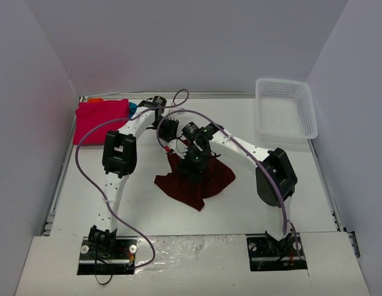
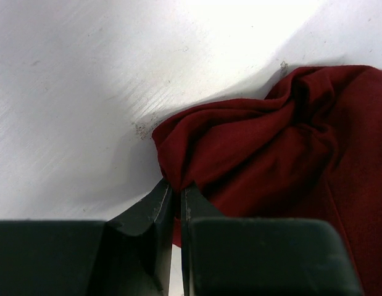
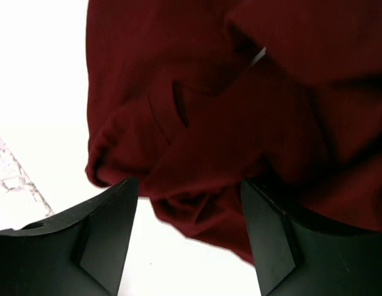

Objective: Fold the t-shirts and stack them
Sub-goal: Flatten out the tshirt

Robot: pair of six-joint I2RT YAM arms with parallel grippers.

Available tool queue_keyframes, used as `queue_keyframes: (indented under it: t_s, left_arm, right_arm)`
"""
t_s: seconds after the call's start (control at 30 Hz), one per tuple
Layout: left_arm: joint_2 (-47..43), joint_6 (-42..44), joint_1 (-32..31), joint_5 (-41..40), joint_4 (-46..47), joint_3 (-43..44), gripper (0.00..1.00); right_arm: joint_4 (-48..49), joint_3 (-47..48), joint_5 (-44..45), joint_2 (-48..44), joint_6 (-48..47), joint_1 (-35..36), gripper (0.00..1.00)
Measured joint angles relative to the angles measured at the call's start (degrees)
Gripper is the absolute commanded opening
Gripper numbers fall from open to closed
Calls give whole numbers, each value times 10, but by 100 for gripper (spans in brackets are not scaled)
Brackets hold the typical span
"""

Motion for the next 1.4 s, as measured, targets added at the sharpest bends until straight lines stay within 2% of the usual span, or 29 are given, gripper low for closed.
queue_keyframes:
  t_s: [0.1, 0.17, 0.2, 0.3, 0.37, 0.63, 0.87, 1.0, 1.13, 1.33, 1.37, 1.4]
  left_arm:
    - [0, 1, 0, 1, 0, 0, 2]
    - [0, 2, 0, 1, 0, 0, 2]
    - [0, 2, 0, 1, 0, 0, 3]
    - [0, 2, 0, 3, 0, -1, 2]
    - [0, 2, 0, 3, -1, 0, 2]
    - [-1, 4, 12, 11, -12, -1, 2]
    - [-51, 11, 91, 32, -36, -30, 2]
    - [-139, 44, 172, 45, -66, -73, 2]
    - [-252, 117, 234, 66, -133, -110, 2]
    - [-430, 275, 231, 130, -200, -180, 2]
    - [-454, 291, 227, 139, -209, -198, 2]
    - [-477, 306, 222, 147, -217, -216, 2]
  right_arm:
    - [-4, 40, 10, 28, 0, 12, 62]
    - [-2, 63, 16, 41, 0, 18, 55]
    - [0, 70, 19, 46, 0, 22, 34]
    - [2, 72, 30, 56, 1, 29, 8]
    - [5, 67, 37, 60, 2, 32, 0]
    - [11, -5, 53, 45, 3, 17, 0]
    - [6, -32, 54, -67, -3, -100, 0]
    - [-10, -19, 62, -127, -18, -184, 0]
    - [-26, 32, 68, -126, -32, -252, 0]
    - [-32, 119, 41, -87, -38, -306, 0]
    - [-31, 125, 31, -82, -38, -307, 1]
    - [-30, 126, 19, -79, -38, -306, 17]
